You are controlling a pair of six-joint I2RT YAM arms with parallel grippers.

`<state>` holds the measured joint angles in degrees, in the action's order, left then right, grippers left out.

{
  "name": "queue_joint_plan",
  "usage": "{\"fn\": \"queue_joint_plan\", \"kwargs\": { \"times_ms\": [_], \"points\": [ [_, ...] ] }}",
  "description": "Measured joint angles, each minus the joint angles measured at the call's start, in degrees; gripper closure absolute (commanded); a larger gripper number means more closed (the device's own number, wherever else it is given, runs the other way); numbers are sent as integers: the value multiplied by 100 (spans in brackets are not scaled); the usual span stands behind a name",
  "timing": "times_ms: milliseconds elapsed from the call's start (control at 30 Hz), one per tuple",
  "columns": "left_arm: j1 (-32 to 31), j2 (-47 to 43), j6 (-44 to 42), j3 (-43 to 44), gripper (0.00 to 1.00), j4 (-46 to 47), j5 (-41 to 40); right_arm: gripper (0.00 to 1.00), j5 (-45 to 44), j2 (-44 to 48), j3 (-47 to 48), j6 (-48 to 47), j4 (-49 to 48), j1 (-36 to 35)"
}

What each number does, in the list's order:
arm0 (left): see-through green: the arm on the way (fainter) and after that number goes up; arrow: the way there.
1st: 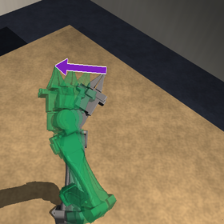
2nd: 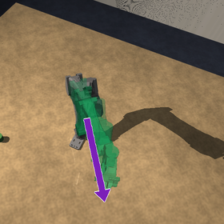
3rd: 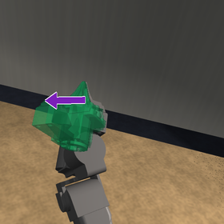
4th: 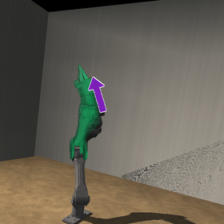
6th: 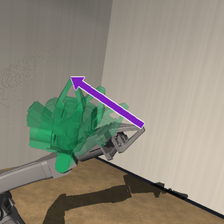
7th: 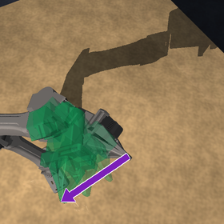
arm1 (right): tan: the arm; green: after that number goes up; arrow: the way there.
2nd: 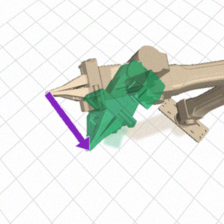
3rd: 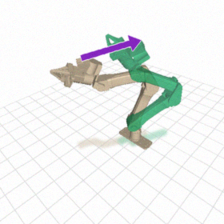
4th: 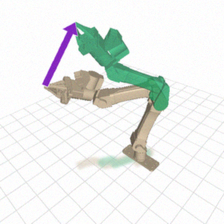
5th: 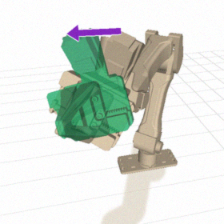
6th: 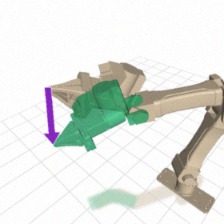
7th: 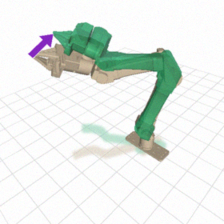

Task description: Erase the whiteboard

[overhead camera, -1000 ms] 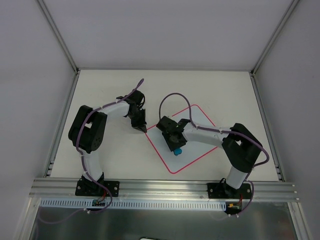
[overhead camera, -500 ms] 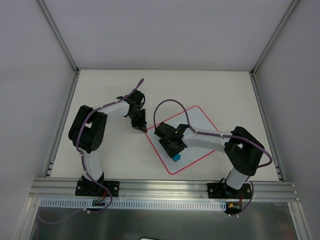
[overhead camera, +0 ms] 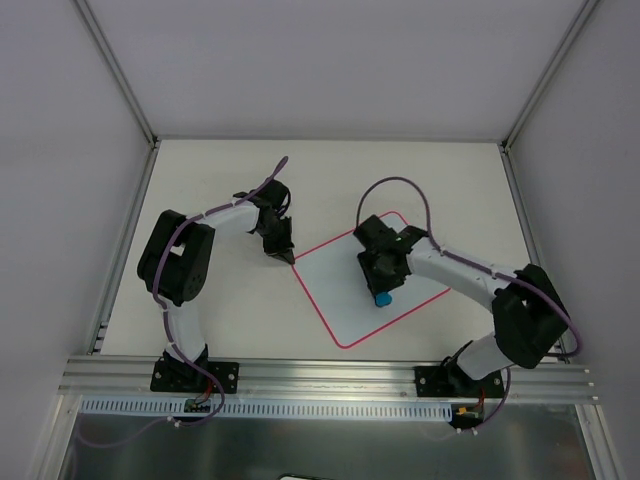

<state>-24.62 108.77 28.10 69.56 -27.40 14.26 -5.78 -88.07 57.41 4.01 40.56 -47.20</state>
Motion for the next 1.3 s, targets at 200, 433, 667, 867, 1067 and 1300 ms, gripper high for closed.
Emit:
{"fn": "queue_joint_plan", "kwargs": {
  "times_ms": [200, 433, 667, 867, 1067, 1300],
  "points": [
    [-2, 0, -22, 35, 100, 4, -52, 100, -238, 509, 13, 66, -33, 2149],
    [11, -72, -120, 127, 70, -13, -415, 98, -420, 363, 251, 468, -46, 4577],
    [149, -809, -286, 308, 31, -111, -754, 90, -579, -745, 1394, 669, -142, 5698],
    [267, -1856, -459, 334, 12, -155, -1058, 79, -601, -2096, 2144, 669, -306, 6129],
    [337, -2741, -542, 216, 1, -205, -1488, 55, -595, -2503, 2304, 684, -319, 6131],
    [376, -3346, -699, 57, 1, -334, -1956, 1, -570, -2251, 2070, 710, -299, 6133]
  ]
}}
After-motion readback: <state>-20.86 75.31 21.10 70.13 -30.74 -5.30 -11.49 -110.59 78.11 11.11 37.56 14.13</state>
